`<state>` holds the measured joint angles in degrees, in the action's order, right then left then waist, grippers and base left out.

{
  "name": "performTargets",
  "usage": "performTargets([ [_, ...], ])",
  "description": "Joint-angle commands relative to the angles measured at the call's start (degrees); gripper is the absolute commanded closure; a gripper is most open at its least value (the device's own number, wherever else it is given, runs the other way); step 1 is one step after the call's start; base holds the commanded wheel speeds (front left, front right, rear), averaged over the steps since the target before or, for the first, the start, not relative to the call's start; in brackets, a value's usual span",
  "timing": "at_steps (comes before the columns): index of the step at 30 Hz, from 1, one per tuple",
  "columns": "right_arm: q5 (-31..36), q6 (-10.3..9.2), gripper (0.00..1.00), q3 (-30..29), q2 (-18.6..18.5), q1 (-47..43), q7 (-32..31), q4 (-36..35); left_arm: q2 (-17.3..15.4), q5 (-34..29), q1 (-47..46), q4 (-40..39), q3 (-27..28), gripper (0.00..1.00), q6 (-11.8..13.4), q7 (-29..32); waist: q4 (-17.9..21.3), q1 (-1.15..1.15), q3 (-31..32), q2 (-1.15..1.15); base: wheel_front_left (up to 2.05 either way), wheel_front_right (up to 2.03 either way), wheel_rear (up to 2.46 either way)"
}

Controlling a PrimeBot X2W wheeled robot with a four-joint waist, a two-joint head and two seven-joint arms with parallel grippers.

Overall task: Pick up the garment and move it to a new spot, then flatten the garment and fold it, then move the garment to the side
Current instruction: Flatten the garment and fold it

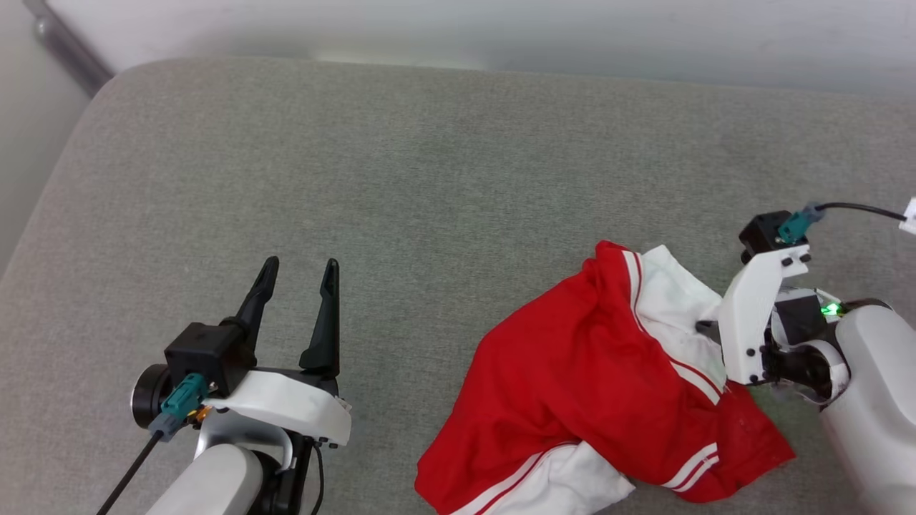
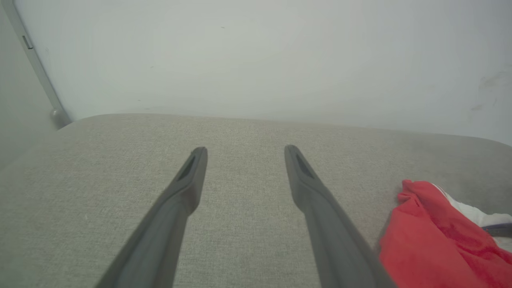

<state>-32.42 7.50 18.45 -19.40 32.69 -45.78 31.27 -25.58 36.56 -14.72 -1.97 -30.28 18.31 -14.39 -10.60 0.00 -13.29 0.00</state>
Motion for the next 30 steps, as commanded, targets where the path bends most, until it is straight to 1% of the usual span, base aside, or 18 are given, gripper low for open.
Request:
performTargets([
  [1,-0.27,-0.02,1.0,0.64,-0.14,0.82,0.78,-0.12,-0.15,-0.17,-0.53,0.16,0.07,0.0,-0.07,-0.42,0.79,0.0,0.55,0.0,0.0,0.0,0.0],
  [5,-0.57,-0.02,1.0,-0.43,-1.84,3.42,2.75,-3.87,-0.59,-0.11,-0.11,0.46,0.16,0.0,0.13,-0.11,2.58,0.0,1.49,0.0,0.0,0.0,0.0],
  [9,-0.45,-0.03,1.0,-3.63,-4.01,2.17,3.02,-7.71,-1.07,0.06,0.6,0.3,0.25,0.0,0.37,0.21,4.63,0.0,2.25,0.0,0.0,0.0,0.0],
  [11,0.24,-0.03,1.0,-6.46,-5.32,0.57,2.42,-9.15,-1.36,0.1,1.05,0.18,0.32,0.0,0.68,0.31,5.7,0.0,2.6,0.0,0.0,0.0,0.0],
  [15,1.37,-0.03,1.0,-15.41,-6.35,-4.79,1.36,-10.78,-1.66,-0.03,1.65,-0.44,0.15,0.0,1.25,0.51,7.3,0.0,3.07,0.0,0.0,0.0,0.0],
  [17,2.32,-0.03,1.0,-20.49,-5.78,-8.26,0.98,-10.84,-1.93,-0.11,1.98,-0.66,0.19,0.0,1.39,0.74,7.86,0.0,3.37,0.0,0.0,0.0,0.0],
  [20,4.02,-0.02,1.0,-27.37,-3.9,-13.58,1.26,-9.85,-2.07,-0.1,2.58,-1.09,0.03,0.0,1.8,1.03,8.41,0.0,3.36,0.0,0.0,0.0,0.0],
  [23,5.65,-0.02,1.0,-32.58,-1.03,-17.74,3.15,-7.96,-2.51,0.0,2.59,-1.29,0.07,0.0,1.89,1.38,8.66,0.0,3.26,0.0,0.0,0.0,0.0],
  [25,6.74,-0.02,1.0,-34.55,0.8,-19.55,4.94,-6.64,-2.77,0.23,2.57,-1.29,0.2,0.0,1.86,1.59,8.64,0.0,3.2,0.0,0.0,0.0,0.0],
  [26,6.9,-0.02,0.81,-35.16,2.01,-20.1,5.44,-5.62,-2.88,0.39,2.65,-1.25,0.26,0.0,1.9,1.71,8.63,0.0,3.24,0.0,0.0,0.0,0.0],
  [27,7.53,-0.02,0.36,-35.22,2.69,-20.8,6.34,-5.0,-3.04,0.37,2.86,-1.19,0.38,0.0,2.02,1.78,8.61,0.0,3.34,0.0,0.0,0.0,0.0],
  [28,7.87,-0.02,0.0,-35.43,3.59,-21.19,7.9,-4.58,-3.15,0.49,3.12,-1.17,0.49,0.0,2.18,1.81,8.6,0.0,3.48,0.0,0.0,0.0,0.0],
  [30,8.21,-0.02,0.0,-35.28,4.85,-21.38,10.79,-4.39,-3.36,0.8,3.69,-1.23,0.66,0.0,2.43,1.86,8.57,0.0,3.91,0.0,0.0,0.0,0.0],
])
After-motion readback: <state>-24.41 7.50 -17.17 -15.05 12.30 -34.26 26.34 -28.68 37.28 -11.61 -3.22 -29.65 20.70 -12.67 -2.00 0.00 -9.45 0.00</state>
